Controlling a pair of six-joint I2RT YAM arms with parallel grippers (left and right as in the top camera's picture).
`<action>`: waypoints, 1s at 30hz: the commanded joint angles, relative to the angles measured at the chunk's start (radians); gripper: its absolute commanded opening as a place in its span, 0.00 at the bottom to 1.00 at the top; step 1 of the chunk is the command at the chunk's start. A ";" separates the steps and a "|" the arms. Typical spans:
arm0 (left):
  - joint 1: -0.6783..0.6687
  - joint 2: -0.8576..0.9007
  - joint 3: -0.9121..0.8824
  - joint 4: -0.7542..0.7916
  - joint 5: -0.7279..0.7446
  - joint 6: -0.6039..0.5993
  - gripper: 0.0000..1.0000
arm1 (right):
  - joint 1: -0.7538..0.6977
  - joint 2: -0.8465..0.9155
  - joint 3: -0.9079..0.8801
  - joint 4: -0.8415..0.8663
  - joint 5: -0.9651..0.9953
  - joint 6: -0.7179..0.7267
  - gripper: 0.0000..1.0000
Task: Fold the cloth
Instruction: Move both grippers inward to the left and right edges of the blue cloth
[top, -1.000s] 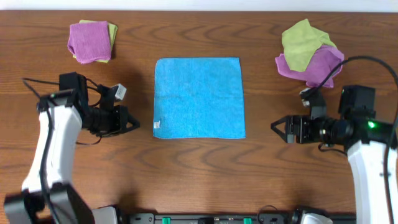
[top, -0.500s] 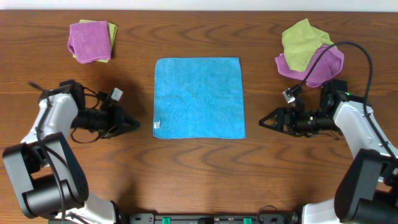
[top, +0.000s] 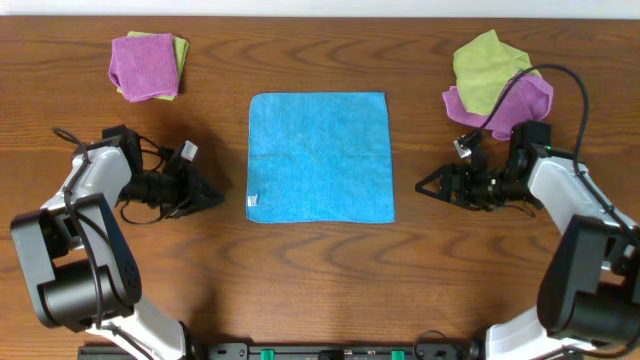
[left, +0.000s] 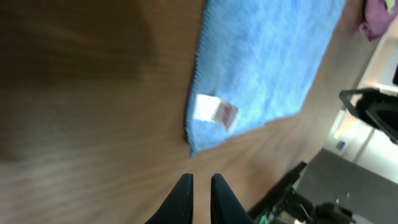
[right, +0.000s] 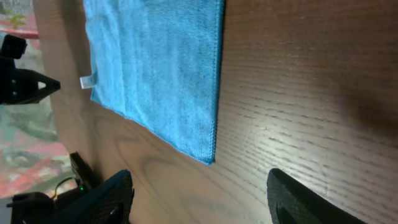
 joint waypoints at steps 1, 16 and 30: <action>-0.004 0.034 -0.006 0.030 -0.016 -0.047 0.16 | 0.040 0.042 -0.006 0.019 -0.038 0.034 0.68; -0.129 0.127 -0.006 0.117 -0.012 -0.050 0.53 | 0.147 0.111 -0.011 0.154 -0.004 0.121 0.72; -0.130 0.127 -0.038 0.088 -0.002 -0.050 0.52 | 0.204 0.114 -0.133 0.248 -0.005 0.192 0.70</action>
